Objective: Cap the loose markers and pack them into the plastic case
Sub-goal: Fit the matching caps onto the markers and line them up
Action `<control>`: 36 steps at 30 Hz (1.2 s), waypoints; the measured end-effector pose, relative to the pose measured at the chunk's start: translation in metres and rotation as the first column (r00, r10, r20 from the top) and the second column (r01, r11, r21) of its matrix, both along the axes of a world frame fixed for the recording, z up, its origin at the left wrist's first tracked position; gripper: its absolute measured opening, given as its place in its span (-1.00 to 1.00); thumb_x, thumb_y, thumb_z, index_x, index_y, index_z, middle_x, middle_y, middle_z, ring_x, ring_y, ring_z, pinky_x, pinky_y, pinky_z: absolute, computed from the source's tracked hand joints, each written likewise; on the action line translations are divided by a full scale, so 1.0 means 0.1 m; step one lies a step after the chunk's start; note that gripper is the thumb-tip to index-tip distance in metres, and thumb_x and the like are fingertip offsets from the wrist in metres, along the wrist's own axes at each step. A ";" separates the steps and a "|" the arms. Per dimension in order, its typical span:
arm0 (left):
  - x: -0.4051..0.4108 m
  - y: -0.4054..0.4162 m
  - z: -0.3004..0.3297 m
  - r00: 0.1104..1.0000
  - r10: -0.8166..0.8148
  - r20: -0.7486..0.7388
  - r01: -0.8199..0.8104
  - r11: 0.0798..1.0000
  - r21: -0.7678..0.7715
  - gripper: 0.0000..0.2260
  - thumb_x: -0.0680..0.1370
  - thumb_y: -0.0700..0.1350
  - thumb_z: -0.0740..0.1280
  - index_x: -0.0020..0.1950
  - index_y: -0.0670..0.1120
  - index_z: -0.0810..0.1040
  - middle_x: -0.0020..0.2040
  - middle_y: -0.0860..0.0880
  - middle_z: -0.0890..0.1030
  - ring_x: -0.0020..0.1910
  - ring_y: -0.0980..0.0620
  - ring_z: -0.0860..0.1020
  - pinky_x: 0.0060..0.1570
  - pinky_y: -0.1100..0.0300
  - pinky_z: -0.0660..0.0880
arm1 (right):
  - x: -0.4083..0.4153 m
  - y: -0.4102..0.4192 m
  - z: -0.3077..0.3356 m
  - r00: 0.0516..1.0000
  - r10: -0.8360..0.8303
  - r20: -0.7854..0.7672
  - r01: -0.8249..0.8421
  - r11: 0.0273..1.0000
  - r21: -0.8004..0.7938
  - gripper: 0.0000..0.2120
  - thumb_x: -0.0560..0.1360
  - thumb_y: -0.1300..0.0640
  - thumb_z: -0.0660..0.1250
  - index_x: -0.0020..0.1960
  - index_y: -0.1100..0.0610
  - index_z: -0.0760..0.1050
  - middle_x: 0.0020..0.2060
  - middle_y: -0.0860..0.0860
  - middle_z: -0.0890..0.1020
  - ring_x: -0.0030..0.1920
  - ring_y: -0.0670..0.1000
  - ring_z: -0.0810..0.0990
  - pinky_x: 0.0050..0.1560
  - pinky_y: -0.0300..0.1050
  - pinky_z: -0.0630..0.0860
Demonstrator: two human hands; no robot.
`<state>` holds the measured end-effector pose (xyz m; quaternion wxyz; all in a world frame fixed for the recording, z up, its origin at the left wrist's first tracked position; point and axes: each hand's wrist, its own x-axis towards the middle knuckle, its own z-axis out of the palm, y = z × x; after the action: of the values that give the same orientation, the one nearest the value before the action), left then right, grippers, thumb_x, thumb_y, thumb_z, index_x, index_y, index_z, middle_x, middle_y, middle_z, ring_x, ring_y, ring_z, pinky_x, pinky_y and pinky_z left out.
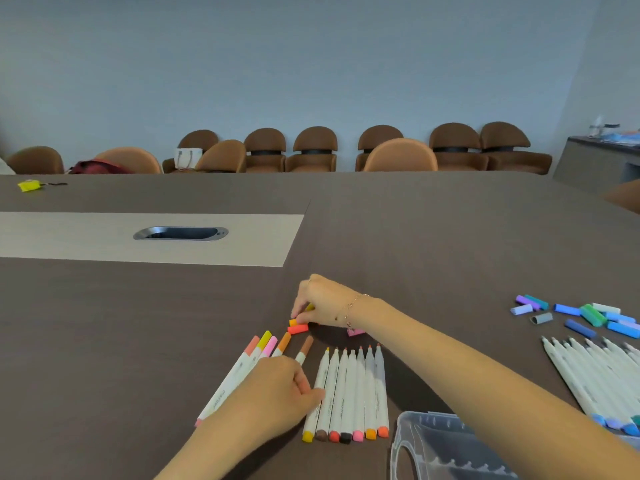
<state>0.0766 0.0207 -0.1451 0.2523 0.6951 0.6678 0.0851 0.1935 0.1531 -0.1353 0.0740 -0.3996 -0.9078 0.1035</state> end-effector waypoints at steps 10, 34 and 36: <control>0.11 -0.07 -0.03 0.994 -0.025 -0.104 0.028 0.999 0.029 -0.81 0.52 0.08 0.31 -0.16 -0.02 0.53 -0.25 0.04 0.51 -0.35 0.15 0.43 -0.35 0.43 0.31 | 0.22 -0.06 0.01 0.979 -0.101 -0.178 0.109 0.993 0.036 -0.82 0.51 0.03 0.33 0.07 0.04 0.59 -0.01 -0.03 0.60 0.01 -0.10 0.39 0.00 -0.16 0.42; -0.31 0.09 0.38 0.970 -0.020 0.242 0.029 0.999 -0.032 -0.79 0.58 0.02 0.22 0.02 -0.11 0.52 -0.33 0.07 0.64 -0.46 0.13 0.33 -0.31 0.32 0.36 | 0.23 0.22 -0.10 0.965 -0.254 -0.066 0.243 0.960 -0.138 -0.83 0.59 0.18 0.20 0.11 0.16 0.52 0.03 0.06 0.64 0.00 -0.02 0.62 0.03 -0.17 0.52; -0.25 0.09 0.28 0.955 -0.026 0.296 0.043 0.998 -0.054 -0.77 0.58 0.03 0.23 0.02 -0.11 0.53 -0.30 0.11 0.64 -0.39 0.13 0.38 -0.25 0.30 0.39 | 0.36 0.20 -0.09 0.963 -0.261 -0.071 0.258 0.965 -0.050 -0.84 0.59 0.14 0.20 0.12 0.10 0.49 0.05 0.04 0.60 0.02 -0.01 0.57 0.07 -0.14 0.50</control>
<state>0.0513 0.0298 -0.1167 0.3710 0.6784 0.6128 0.1635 0.2292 0.1726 -0.1440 0.1140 -0.5123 -0.8417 0.1267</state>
